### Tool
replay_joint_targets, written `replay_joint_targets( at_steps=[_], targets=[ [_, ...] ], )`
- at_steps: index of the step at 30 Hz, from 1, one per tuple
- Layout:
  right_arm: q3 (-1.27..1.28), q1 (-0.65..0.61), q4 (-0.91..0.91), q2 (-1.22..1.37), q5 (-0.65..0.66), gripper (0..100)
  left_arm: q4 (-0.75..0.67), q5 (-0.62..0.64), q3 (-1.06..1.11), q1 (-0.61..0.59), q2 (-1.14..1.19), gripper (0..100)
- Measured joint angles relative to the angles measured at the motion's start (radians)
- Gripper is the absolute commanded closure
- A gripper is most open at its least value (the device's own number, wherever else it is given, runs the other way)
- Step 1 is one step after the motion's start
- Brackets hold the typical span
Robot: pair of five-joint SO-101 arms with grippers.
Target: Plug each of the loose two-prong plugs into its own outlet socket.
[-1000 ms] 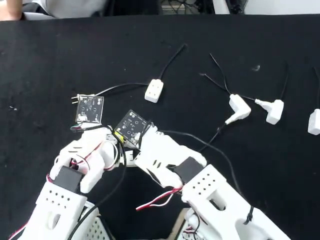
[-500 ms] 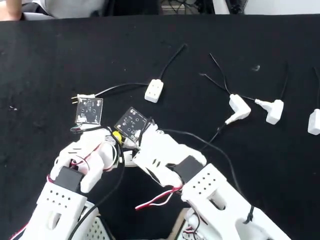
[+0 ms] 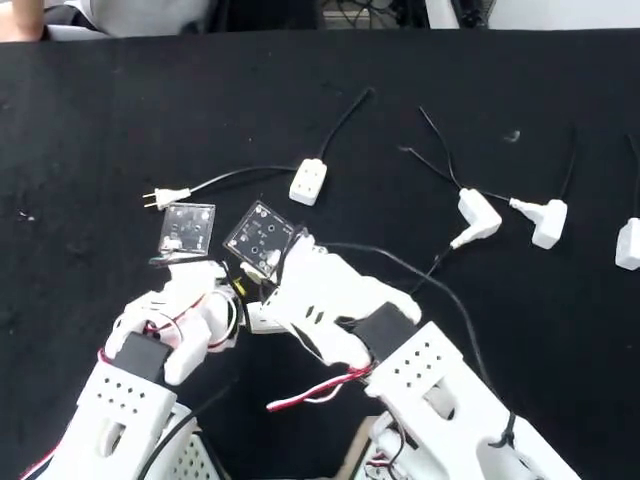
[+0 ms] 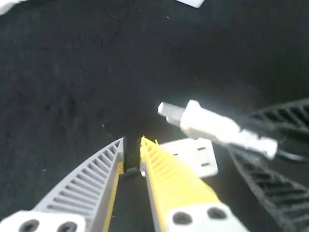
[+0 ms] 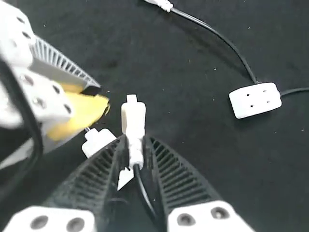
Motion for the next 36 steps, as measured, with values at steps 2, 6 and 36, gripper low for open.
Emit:
replay_joint_targets(
  at_steps=[2, 6, 36],
  targets=[
    [0.034, 0.000, 0.000, 0.000, 0.002, 98.8, 0.000, 0.000, -0.005, -0.048, 0.000, 93],
    [0.087, 0.008, 0.000, 0.000, 0.002, 98.8, -0.002, 0.000, -0.035, -0.170, 0.000, 93],
    [-0.459, 0.129, 0.618, 0.281, 0.038, 98.8, 0.118, -0.333, -0.020, -0.466, 0.000, 93]
  ],
)
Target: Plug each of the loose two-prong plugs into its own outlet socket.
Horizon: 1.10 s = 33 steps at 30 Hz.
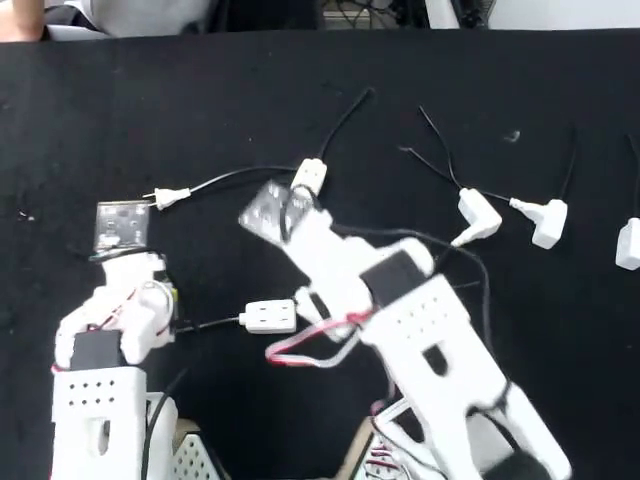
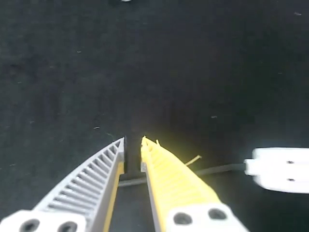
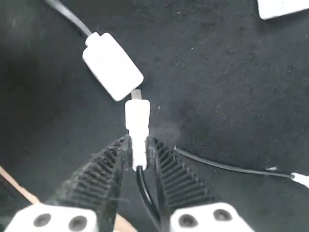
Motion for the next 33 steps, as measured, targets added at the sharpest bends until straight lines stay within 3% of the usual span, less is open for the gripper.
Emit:
replay_joint_targets(
  at_steps=[6, 16, 33],
  targets=[
    [-0.173, -0.009, 0.057, 0.212, -0.183, 98.8, -0.052, -0.077, 0.075, -0.097, 0.000, 93],
    [-0.247, -0.058, 0.106, 0.358, -0.334, 98.8, -0.488, -0.081, 0.362, -0.203, 0.000, 94],
    [-0.302, -0.072, 0.112, 0.511, -0.359, 98.8, -0.516, -0.083, 0.365, -0.204, 0.000, 94]
  ],
)
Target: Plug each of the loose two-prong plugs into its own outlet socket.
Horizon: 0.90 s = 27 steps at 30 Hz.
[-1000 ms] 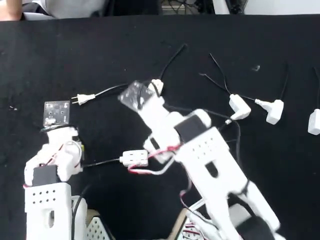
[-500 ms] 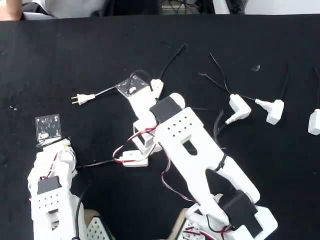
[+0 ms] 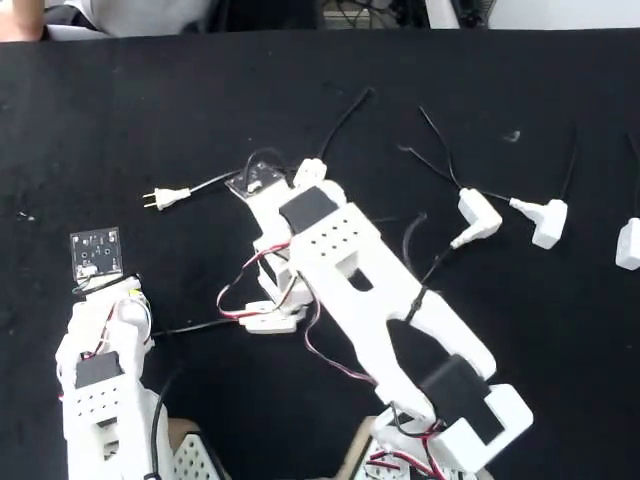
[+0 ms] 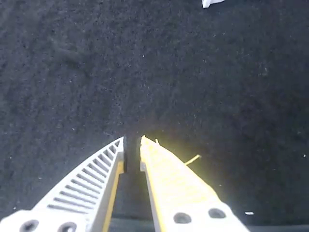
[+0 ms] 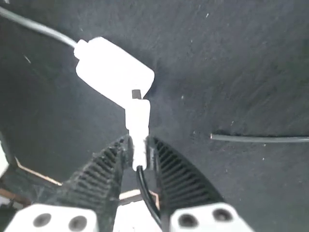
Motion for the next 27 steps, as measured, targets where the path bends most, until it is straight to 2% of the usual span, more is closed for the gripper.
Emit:
replay_joint_targets(
  at_steps=[14, 27],
  targets=[
    [-0.250, -0.011, 0.149, 0.195, -0.057, 98.8, 0.000, 0.000, 0.000, 0.000, 0.000, 94],
    [-0.259, -0.051, 0.149, 0.207, -0.084, 98.8, 0.000, 0.000, 0.000, 0.000, 0.000, 94]
  ],
)
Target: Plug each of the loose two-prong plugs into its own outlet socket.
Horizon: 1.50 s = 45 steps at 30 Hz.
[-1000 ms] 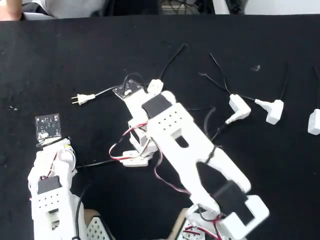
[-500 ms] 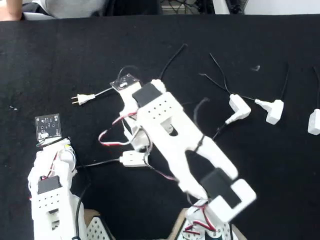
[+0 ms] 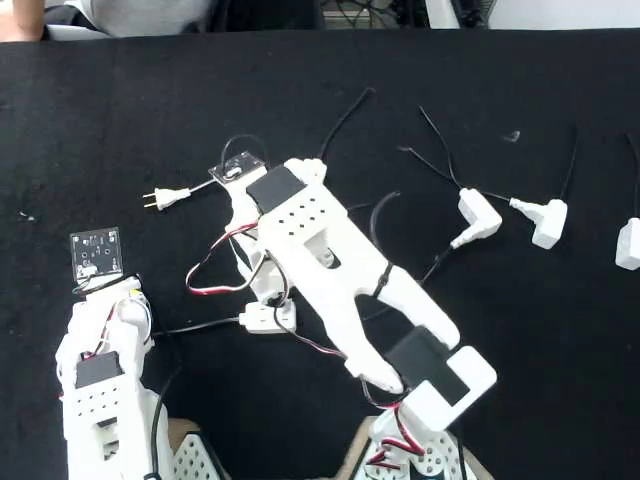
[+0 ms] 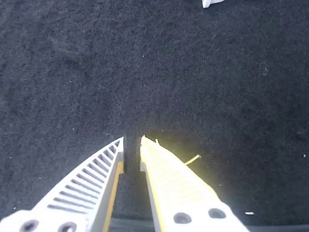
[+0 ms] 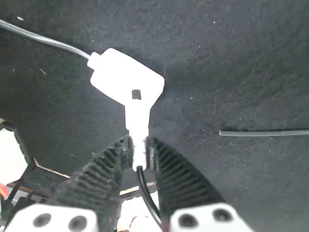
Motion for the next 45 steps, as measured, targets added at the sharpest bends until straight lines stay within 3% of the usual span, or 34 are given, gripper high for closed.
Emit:
replay_joint_targets(
  at_steps=[23, 45],
  targets=[
    [0.044, 0.041, -0.008, 0.097, 0.000, 98.8, 0.000, 0.000, 0.000, 0.000, 0.000, 94],
    [-0.026, 0.040, -0.011, 0.132, -0.137, 98.7, 0.000, 0.000, 0.000, 0.000, 0.000, 94]
  ],
)
